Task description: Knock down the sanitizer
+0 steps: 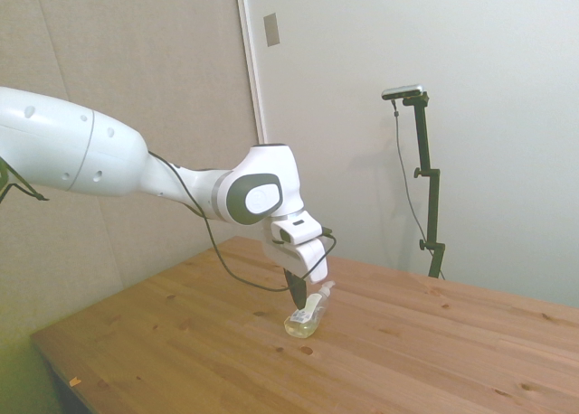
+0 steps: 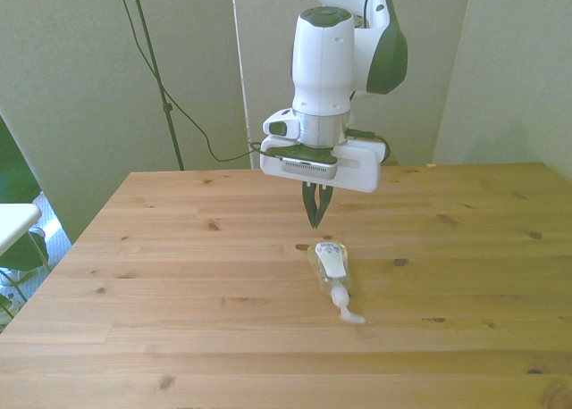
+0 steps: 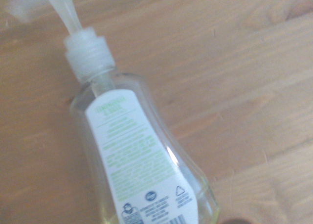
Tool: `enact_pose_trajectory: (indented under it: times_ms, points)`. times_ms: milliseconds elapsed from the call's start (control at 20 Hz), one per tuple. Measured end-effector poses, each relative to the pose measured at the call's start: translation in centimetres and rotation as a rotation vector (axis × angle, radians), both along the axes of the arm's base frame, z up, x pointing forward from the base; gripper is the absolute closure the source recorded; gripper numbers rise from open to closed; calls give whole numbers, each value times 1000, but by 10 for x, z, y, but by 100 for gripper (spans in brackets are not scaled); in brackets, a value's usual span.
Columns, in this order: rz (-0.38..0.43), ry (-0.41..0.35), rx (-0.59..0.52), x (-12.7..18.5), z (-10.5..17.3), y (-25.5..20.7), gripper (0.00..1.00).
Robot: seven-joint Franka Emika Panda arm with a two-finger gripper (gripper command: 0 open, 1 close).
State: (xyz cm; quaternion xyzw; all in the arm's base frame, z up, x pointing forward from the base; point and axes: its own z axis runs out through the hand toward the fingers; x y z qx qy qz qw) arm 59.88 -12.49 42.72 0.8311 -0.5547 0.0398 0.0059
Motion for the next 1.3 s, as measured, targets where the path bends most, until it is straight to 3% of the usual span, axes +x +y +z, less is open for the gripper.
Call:
enact_pose_trajectory:
  times_ms: [350, 400, 750, 1300]
  points:
    - [22, -31, 1, 44, 6, -2, 100]
    - [26, -32, 3, 47, 5, -2, 0]
    - [55, -20, 16, 50, -4, -4, 0]
    - [80, 18, 30, 9, -10, 6, 0]
